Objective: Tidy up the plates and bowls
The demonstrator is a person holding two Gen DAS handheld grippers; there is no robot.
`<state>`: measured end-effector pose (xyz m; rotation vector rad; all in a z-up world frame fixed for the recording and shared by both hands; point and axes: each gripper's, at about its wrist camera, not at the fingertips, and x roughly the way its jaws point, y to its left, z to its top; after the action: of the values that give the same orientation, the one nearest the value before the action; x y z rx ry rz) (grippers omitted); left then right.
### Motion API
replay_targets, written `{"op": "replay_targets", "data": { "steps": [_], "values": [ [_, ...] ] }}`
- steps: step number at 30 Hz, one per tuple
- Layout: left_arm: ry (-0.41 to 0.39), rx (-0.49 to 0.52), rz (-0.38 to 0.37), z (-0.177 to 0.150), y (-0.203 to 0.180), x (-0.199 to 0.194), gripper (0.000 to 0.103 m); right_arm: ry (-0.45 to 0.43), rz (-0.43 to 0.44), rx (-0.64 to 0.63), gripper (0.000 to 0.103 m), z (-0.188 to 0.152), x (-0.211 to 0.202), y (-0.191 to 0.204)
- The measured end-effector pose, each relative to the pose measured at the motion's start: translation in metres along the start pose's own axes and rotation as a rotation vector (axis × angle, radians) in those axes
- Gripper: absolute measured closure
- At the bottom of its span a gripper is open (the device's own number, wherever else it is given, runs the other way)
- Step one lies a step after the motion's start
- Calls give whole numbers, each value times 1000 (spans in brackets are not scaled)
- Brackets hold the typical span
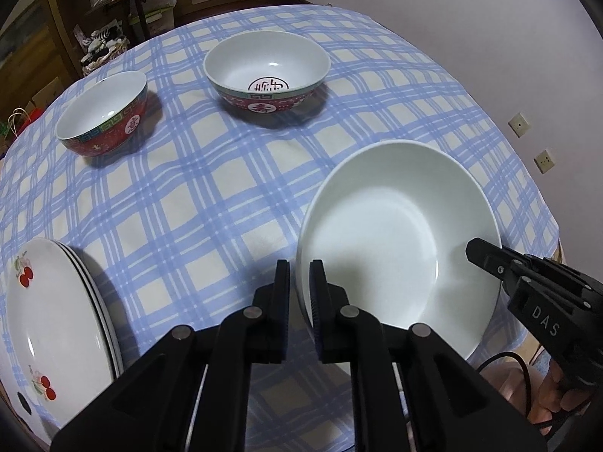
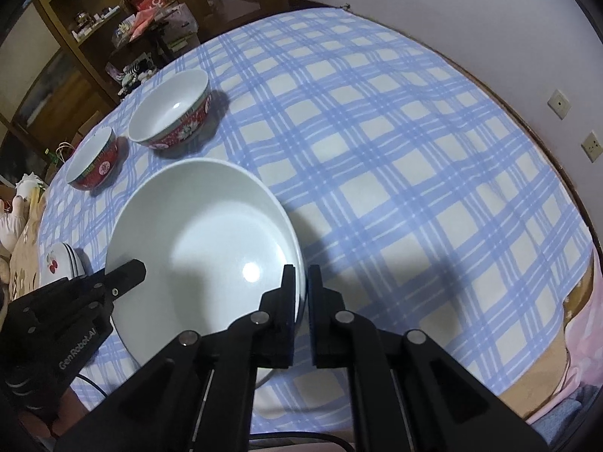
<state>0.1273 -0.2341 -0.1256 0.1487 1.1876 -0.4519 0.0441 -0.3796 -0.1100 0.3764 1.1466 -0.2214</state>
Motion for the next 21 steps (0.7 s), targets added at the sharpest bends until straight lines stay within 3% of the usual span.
{"op": "replay_targets", "data": {
  "steps": [9,16,18,20,21],
  "values": [
    [9,-11,-6,4,7,-21,86,-33,34,-1,94,4,-15,-2],
    [-71,11,55,12,16,-56,84,-112,90,-24,92,14,-46,8],
    [-80,3,51,15,23,-64,81,-135,94,-32,87,18,-54,14],
    [-92,1,51,17,29,-72,80,-165,110,-31,70,23,-63,20],
    [-104,4,55,19,32,-77,77,-181,117,-32,66,25,-67,23]
  ]
}}
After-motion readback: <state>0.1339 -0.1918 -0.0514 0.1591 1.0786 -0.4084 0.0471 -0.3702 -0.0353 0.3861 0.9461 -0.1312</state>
